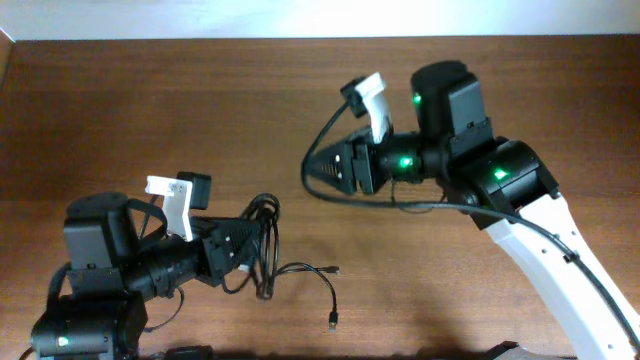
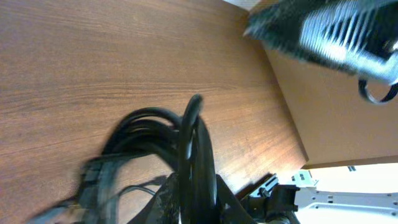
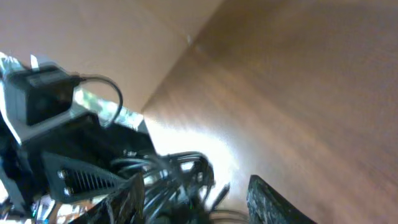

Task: Untangle cables

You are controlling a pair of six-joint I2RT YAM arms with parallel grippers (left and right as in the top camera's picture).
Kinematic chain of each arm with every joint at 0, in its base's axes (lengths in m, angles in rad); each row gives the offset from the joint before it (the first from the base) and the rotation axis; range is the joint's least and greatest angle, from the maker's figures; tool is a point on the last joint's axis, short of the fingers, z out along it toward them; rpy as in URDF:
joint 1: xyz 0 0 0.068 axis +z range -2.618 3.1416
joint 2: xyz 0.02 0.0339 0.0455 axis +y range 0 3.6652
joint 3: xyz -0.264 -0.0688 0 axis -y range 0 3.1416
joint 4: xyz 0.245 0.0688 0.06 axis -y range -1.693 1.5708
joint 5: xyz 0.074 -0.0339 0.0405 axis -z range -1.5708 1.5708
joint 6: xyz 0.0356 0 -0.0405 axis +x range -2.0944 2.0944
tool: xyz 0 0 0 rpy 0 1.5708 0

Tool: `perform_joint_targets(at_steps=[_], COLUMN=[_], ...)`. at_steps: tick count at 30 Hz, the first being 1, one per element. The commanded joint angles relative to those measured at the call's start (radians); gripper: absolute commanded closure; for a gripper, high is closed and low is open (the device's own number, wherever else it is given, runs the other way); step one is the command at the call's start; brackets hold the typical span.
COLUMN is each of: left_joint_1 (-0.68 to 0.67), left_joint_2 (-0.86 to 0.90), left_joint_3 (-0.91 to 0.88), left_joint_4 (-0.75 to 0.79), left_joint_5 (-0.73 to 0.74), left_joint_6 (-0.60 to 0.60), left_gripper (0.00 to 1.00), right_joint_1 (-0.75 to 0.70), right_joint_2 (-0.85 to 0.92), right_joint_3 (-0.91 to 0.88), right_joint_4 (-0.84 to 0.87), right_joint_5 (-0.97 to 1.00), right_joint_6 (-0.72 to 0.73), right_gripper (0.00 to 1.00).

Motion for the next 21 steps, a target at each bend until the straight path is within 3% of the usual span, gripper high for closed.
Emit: perform_joint_targets(at_steps=[1,10,21], left_joint_1=[-0.003,-0.003,-0.031], left_joint_2=[-0.005,-0.005,-0.005], left_joint_3=[0.008,0.008,0.008], left_joint_4=[0.068,0.129,0.170], left_joint_5=[0.104,0.115,0.186], left_joint_6=[-0.038,-0.222,-0.305], left_gripper=[0.83,0.85,0.89], right_joint_1=[0.053,0.078,0.079], right_joint_2=[-0.018,0.000,0.027], right_joint_3=[0.006,0.006,0.006], right_joint_4=[-0.027,-0.116,-0.045], right_joint_5=[-0.026,-0.018,-0.001], right_joint_6=[-0.119,-0.418,-0.416], right_gripper=[0.55,0.57,0.56])
